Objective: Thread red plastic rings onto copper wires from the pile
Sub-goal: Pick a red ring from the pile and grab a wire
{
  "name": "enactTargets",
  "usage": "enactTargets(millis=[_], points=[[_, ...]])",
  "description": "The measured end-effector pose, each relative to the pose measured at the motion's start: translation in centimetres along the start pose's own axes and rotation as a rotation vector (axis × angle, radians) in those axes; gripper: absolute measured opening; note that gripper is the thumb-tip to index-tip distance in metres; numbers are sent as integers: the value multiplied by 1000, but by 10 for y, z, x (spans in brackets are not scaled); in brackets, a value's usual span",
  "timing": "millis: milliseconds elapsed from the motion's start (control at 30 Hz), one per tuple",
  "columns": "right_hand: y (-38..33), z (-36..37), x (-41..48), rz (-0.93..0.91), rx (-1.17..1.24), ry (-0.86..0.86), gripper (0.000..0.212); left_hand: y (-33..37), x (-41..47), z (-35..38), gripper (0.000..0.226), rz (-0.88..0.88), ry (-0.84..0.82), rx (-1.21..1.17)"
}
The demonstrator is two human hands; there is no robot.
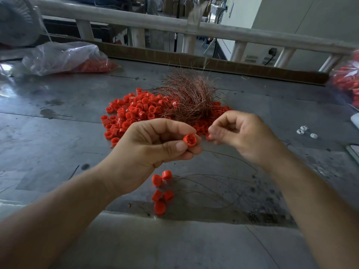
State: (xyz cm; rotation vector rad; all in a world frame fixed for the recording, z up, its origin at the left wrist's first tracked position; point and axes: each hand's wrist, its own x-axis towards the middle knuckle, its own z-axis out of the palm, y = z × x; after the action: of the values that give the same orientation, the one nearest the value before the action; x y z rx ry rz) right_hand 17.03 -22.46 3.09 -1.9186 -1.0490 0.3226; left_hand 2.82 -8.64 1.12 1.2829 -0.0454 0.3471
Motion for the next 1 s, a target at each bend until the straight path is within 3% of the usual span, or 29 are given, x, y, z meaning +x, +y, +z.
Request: enactTargets(millis=[100, 200, 533, 600, 667, 833, 1000], points=[[25, -17, 12, 54, -352, 255, 17, 0, -1, 1, 20, -3, 4, 18], [45, -35, 19, 141, -547, 338, 11, 1, -1, 2, 21, -1, 0, 32], [66, -34, 25, 315, -701, 192, 3, 3, -2, 3, 22, -5, 21, 18], [64, -36, 24, 312, -722, 186, 15, 2, -2, 2, 22, -7, 20, 31], [61, -40, 24, 295, -644, 205, 21, 2, -2, 2, 21, -10, 21, 47], [25, -36, 11, 162, 29, 124, 23, 1, -1, 1, 20, -46, 62, 94], [-11, -7, -4, -34, 262, -62, 22, 0, 1, 2, 24, -73, 124, 111]])
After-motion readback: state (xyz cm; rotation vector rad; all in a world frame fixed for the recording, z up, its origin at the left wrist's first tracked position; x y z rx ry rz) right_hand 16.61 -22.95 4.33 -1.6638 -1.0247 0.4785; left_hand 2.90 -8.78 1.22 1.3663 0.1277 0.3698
